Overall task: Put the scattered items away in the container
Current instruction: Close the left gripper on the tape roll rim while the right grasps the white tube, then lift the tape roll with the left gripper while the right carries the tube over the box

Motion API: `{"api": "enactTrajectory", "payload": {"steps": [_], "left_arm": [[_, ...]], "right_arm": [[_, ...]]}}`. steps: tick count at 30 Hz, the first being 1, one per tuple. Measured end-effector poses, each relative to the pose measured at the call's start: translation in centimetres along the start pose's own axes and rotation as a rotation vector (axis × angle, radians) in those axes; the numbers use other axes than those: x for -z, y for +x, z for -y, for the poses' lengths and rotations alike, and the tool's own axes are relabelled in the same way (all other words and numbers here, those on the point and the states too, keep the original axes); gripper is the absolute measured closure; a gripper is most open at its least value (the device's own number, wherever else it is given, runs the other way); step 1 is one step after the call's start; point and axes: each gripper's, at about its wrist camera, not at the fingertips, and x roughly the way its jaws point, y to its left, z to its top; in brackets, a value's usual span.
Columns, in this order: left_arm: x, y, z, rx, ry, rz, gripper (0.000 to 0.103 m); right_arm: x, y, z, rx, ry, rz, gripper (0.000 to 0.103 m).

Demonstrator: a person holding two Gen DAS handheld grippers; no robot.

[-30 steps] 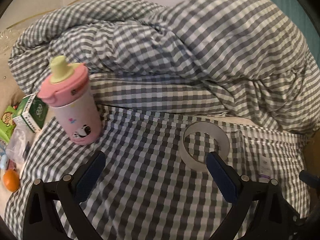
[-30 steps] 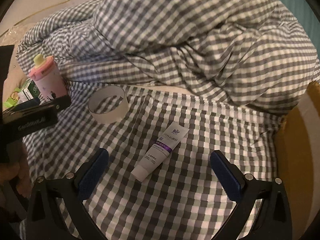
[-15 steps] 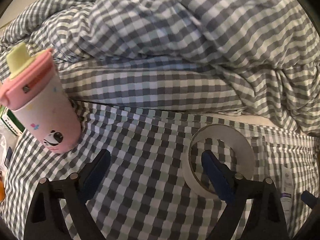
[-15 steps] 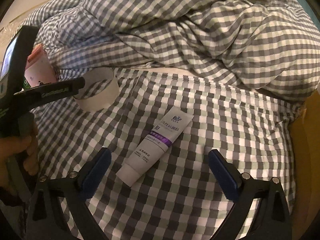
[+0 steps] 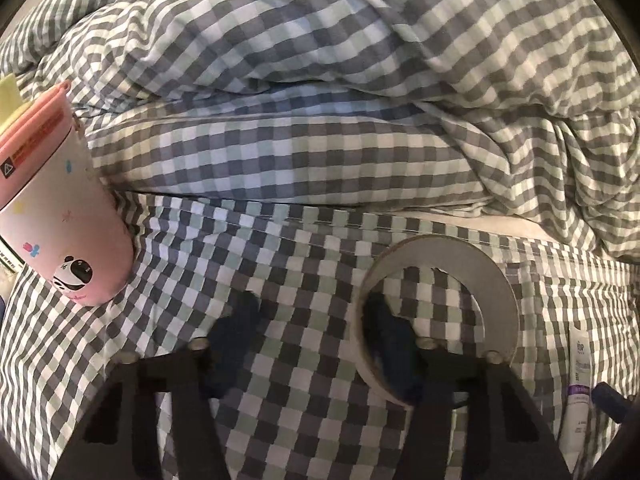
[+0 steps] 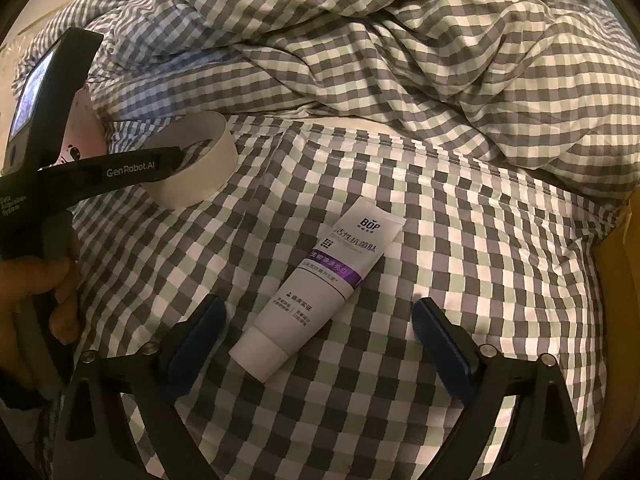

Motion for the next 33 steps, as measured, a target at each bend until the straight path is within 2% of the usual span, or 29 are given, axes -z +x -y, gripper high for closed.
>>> {"api": "enactTrajectory", "payload": {"steps": [1,3,5,6,8,11,14,19,27,33], "left_arm": [[0.1,-0.2,0.1,0.010,0.004,0.001,0.060],[0.0,-0.2,0.9,0.023,0.015,-0.002,0.079],[0.0,-0.5,1.4,0.024,0.027,-0.001,0.090],[0.0,-0.6,1.8,0.022,0.030,-0.002,0.092],[-0.1,-0.7,2.1,0.028,0.024,-0.005,0.093],[-0.1,-1.8,2.3,0.038,0.014,-0.006,0.094],[0.2,-2.8,2.2,0.036,0.010,-0.002,0.094],[0.1,-4.4,1.4,0.033,-0.012,0.006,0.094],[-0.7,-8.0,0.8,0.037,-0.043,0.040,0.094],[-1.6,-9.6,-1.5,0.046,-0.050,0.081,0.094]], "right_arm": [[0.0,0.0,0.0,0.000,0.000,0.002,0.017],[0.0,-0.2,0.0,0.000,-0.003,0.005,0.025],[-0.1,-0.4,0.0,-0.004,-0.009,0.006,0.035],[-0.1,-0.5,-0.1,-0.009,-0.014,0.006,0.038],[-0.1,-0.7,-0.1,-0.016,-0.021,0.007,0.054],[-0.1,-1.0,0.0,-0.020,-0.016,0.010,0.066],[-0.1,-1.4,0.3,-0.027,-0.009,0.010,0.074],[0.1,-2.2,0.6,-0.033,-0.005,0.017,0.078],[0.2,-4.6,1.1,-0.037,0.006,0.052,0.078],[-0.2,-7.1,1.1,-0.037,0.007,0.092,0.078]]}}
